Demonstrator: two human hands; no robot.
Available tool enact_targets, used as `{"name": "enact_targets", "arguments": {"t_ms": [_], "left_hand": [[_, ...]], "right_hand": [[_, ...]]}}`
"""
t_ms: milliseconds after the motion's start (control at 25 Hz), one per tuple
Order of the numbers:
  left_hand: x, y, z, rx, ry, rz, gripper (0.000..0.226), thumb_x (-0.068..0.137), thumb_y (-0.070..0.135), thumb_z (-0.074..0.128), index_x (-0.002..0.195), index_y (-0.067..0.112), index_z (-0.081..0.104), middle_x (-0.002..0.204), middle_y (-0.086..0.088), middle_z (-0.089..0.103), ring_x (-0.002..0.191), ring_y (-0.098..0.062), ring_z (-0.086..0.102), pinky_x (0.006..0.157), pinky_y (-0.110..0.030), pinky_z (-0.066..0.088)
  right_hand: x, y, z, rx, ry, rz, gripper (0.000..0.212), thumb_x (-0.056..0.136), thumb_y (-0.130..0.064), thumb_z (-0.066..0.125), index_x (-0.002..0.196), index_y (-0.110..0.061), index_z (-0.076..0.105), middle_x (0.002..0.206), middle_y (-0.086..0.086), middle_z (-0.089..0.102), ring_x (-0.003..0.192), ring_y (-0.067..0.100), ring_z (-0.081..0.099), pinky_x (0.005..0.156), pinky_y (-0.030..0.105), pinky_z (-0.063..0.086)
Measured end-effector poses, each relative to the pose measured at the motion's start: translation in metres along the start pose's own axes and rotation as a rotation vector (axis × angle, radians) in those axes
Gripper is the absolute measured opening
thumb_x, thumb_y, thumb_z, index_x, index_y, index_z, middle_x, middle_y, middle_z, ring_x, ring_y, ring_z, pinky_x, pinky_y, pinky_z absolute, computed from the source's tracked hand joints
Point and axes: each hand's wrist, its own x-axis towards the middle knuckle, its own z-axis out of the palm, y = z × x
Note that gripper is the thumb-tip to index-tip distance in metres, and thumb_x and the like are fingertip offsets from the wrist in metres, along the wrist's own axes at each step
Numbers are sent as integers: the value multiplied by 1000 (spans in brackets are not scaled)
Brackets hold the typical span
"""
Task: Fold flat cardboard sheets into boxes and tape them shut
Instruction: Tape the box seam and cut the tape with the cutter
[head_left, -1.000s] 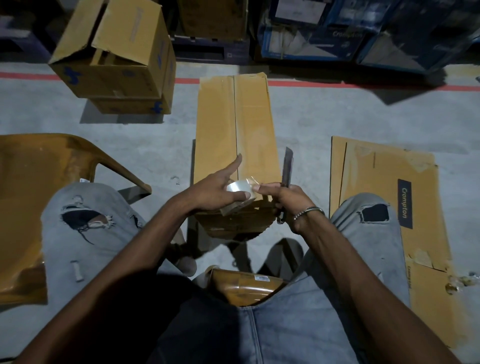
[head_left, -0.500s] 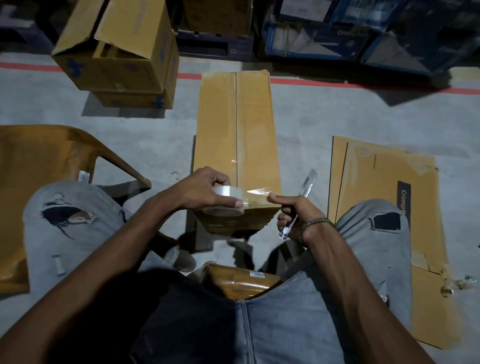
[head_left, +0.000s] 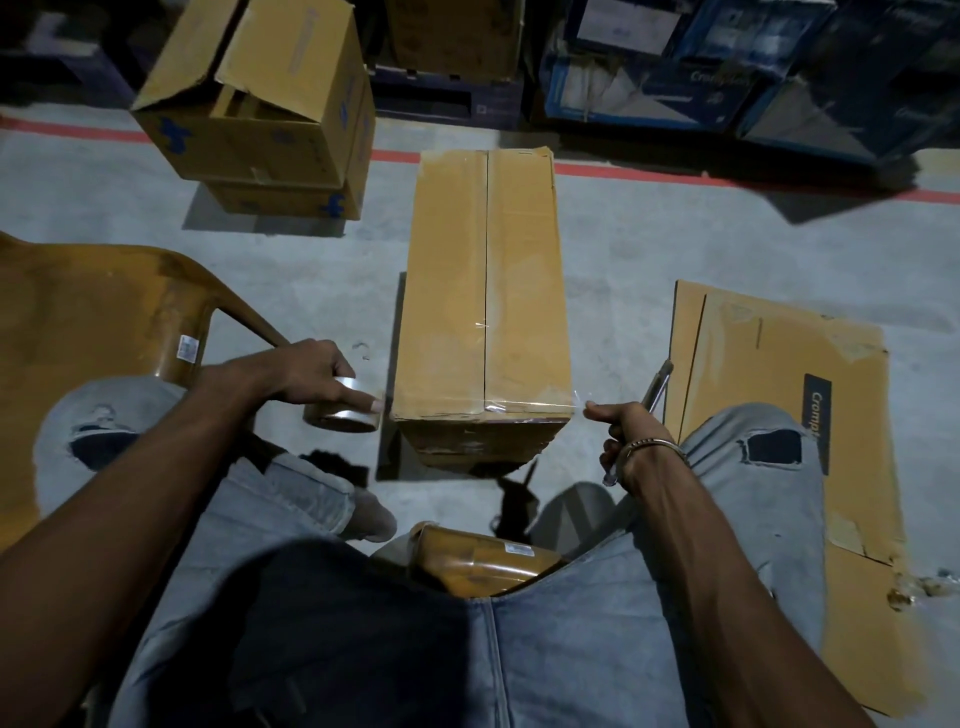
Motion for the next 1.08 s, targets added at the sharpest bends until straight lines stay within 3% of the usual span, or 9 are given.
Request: {"name": "enact_targets", "arguments": {"t_ms": [120, 320, 480, 600, 680, 760, 840, 960, 1080], "left_hand": [[13, -2, 7, 23, -34, -29, 101, 41, 101, 67, 73, 6, 73, 64, 1, 63, 67, -18, 62, 64, -31, 42], [25, -4, 12, 59, -55, -48, 82, 45, 99, 66, 56, 18, 60, 57, 3, 58, 63, -15, 58, 64, -31, 41], [34, -6, 17, 95, -52, -81, 72, 57, 90, 66, 53, 19, 57, 58, 3, 61, 67, -17, 61, 66, -31, 42], [39, -5, 21, 142, -67, -120, 71, 74, 87, 57, 61, 18, 64, 69, 1, 68, 77, -18, 66, 74, -33, 47], [40, -1, 23, 175, -65, -136, 68, 89, 80, 48, 63, 19, 63, 74, 1, 67, 79, -15, 64, 78, -33, 45], [43, 1, 26, 202, -69, -149, 65, 95, 75, 45, 67, 20, 63, 78, 2, 67, 78, -11, 60, 75, -32, 41], [45, 3, 30, 239, -102, -152, 63, 98, 72, 43, 76, 18, 67, 84, 1, 67, 77, -10, 57, 69, -29, 39], [53, -3, 38, 208, -162, -93, 54, 103, 64, 43, 83, 19, 66, 94, -3, 69, 81, -11, 59, 76, -31, 41], [57, -7, 42, 180, -133, -20, 44, 106, 53, 46, 79, 22, 62, 88, 0, 65, 80, -12, 58, 74, -31, 41]], "right_hand": [[-1, 3, 1, -36, 47, -15, 42, 65, -8, 89, 98, -5, 64, 75, 2, 52, 51, 17, 34, 49, 30, 35], [1, 4, 2, -115, 98, -111, 32, 59, -9, 90, 81, -3, 67, 89, 7, 68, 58, 19, 47, 56, 36, 37], [9, 9, 7, -148, 134, -123, 23, 58, -10, 90, 73, -6, 74, 97, 8, 70, 59, 21, 48, 57, 37, 41], [15, 13, 12, -172, 164, -145, 13, 66, -15, 88, 64, -12, 76, 99, 7, 74, 82, 24, 61, 81, 43, 51], [19, 16, 14, -191, 157, -158, 14, 69, -18, 85, 60, -12, 76, 94, 6, 78, 88, 23, 64, 82, 40, 47], [24, 20, 16, -222, 157, -161, 13, 67, -20, 84, 72, -8, 79, 97, 8, 78, 87, 26, 65, 79, 39, 46], [30, 22, 20, -263, 153, -151, 36, 69, -18, 86, 98, 1, 76, 104, 12, 73, 88, 29, 65, 79, 39, 48], [32, 21, 25, -277, 107, -143, 46, 79, -19, 86, 115, 5, 70, 110, 16, 72, 87, 28, 63, 77, 36, 48], [33, 24, 27, -271, 79, -89, 48, 84, -24, 83, 120, 3, 68, 92, 11, 68, 65, 21, 53, 61, 31, 44]]}}
